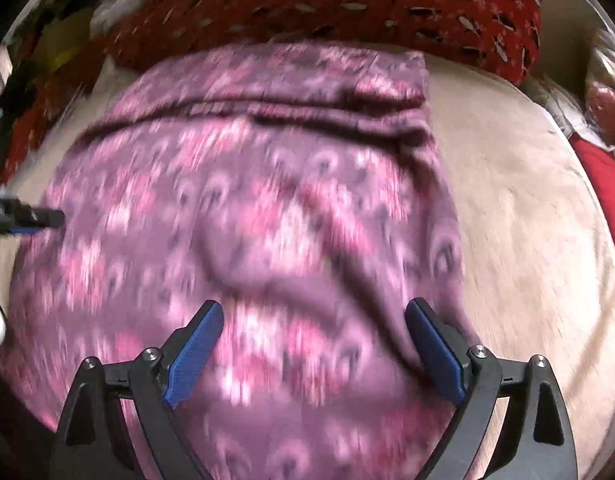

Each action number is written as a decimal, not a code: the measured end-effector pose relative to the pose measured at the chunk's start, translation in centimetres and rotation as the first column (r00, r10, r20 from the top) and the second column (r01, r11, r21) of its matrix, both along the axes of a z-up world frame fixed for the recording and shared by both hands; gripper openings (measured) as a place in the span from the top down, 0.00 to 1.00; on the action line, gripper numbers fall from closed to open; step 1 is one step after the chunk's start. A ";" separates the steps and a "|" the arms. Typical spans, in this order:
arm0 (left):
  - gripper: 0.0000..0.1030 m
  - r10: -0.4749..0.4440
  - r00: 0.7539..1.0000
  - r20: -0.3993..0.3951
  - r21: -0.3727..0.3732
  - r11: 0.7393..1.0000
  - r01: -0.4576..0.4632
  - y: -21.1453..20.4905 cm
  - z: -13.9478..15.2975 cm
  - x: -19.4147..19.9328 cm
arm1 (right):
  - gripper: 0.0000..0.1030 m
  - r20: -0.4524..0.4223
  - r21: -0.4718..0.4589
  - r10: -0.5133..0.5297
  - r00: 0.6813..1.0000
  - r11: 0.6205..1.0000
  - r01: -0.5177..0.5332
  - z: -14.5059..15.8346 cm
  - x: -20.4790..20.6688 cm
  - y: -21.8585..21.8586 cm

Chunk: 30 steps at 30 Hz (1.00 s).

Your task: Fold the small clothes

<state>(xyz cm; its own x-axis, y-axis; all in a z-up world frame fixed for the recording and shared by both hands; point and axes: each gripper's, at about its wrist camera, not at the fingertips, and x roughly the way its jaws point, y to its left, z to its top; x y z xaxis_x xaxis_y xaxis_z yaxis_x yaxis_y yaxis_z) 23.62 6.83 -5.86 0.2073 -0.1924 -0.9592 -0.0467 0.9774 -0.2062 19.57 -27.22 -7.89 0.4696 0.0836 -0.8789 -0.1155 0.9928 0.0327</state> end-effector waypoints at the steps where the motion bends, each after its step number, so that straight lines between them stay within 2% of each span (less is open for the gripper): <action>1: 0.24 0.015 1.000 -0.027 -0.020 1.000 -0.015 1.0 0.0 -0.9 | 0.09 -0.003 -0.020 0.020 1.000 1.000 -0.020 0.1 -1.1 0.1; 4: 0.24 0.064 0.995 -0.081 -0.085 0.994 -0.071 3.8 0.0 -2.9 | 0.08 -0.070 0.003 0.025 0.997 1.000 -0.025 -0.2 -3.7 -0.5; 6: 0.24 0.107 0.988 -0.111 -0.125 0.985 -0.121 6.3 0.0 -4.6 | 0.08 -0.058 0.026 0.008 0.998 1.000 -0.006 0.1 -5.4 -1.3; 8: 0.24 0.132 0.983 -0.131 -0.128 0.980 -0.149 7.8 -0.1 -5.8 | 0.08 -0.042 0.059 -0.019 0.999 0.998 0.021 0.6 -7.5 -2.5; 11: 0.24 0.163 0.973 -0.163 -0.089 0.980 -0.179 10.0 -1.1 -8.2 | 0.08 -0.027 0.121 -0.054 0.998 0.991 0.057 1.1 -10.2 -4.3; 13: 0.24 0.168 0.964 -0.206 -0.133 0.971 -0.197 11.0 -2.2 -9.5 | 0.08 -0.017 0.145 -0.106 0.994 0.984 0.108 1.8 -11.6 -6.0; 16: 0.24 0.157 0.951 -0.267 -0.260 0.938 -0.228 11.5 -3.7 -10.9 | 0.08 -0.035 0.201 -0.214 0.976 0.955 0.216 1.9 -13.3 -9.1; 18: 0.24 0.147 0.950 -0.277 -0.292 0.929 -0.229 11.2 -4.0 -11.4 | 0.09 -0.072 0.263 -0.243 0.967 0.931 0.253 1.3 -13.9 -10.5; 21: 0.24 0.116 0.954 -0.277 -0.318 0.926 -0.205 9.9 -3.8 -11.4 | 0.09 -0.138 0.370 -0.201 0.970 0.898 0.239 0.2 -15.1 -11.1; 23: 0.24 0.092 0.958 -0.273 -0.330 0.926 -0.183 8.8 -3.5 -11.6 | 0.11 -0.136 0.393 -0.136 0.981 0.902 0.179 0.0 -15.9 -10.1; 25: 0.24 0.071 0.961 -0.266 -0.338 0.927 -0.162 7.5 -3.5 -11.4 | 0.32 -0.140 0.418 -0.054 0.989 0.902 0.108 -0.3 -16.1 -9.0; 26: 0.24 0.068 0.962 -0.263 -0.333 0.930 -0.156 6.8 -3.5 -11.2 | 0.39 -0.152 0.424 -0.027 0.988 0.901 0.089 -0.5 -16.2 -8.5; 27: 0.25 0.066 0.962 -0.263 -0.326 0.933 -0.153 6.8 -3.6 -11.1 | 0.56 -0.165 0.429 -0.007 0.986 0.900 0.078 -0.8 -16.1 -8.2; 28: 0.37 0.063 0.962 -0.267 -0.314 0.938 -0.149 6.4 -3.7 -11.1 | 0.76 -0.180 0.450 0.009 0.984 0.890 0.074 -1.2 -16.1 -8.0; 29: 0.46 0.060 0.962 -0.268 -0.297 0.944 -0.142 6.4 -3.8 -11.3 | 0.82 -0.189 0.467 0.012 0.982 0.880 0.079 -1.5 -16.0 -8.1; 30: 0.58 0.058 0.964 -0.258 -0.264 0.956 -0.128 7.0 -3.7 -11.5 | 0.83 -0.195 0.485 0.011 0.981 0.870 0.087 -1.7 -15.9 -8.2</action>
<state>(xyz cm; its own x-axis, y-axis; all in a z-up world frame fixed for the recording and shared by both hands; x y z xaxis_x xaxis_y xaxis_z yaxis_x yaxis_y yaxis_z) 12.15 13.82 -9.56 0.0028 -0.4477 -0.8942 -0.2175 0.8725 -0.4376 3.68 -35.38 -9.55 0.3144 0.5110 -0.8000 -0.0214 0.8464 0.5322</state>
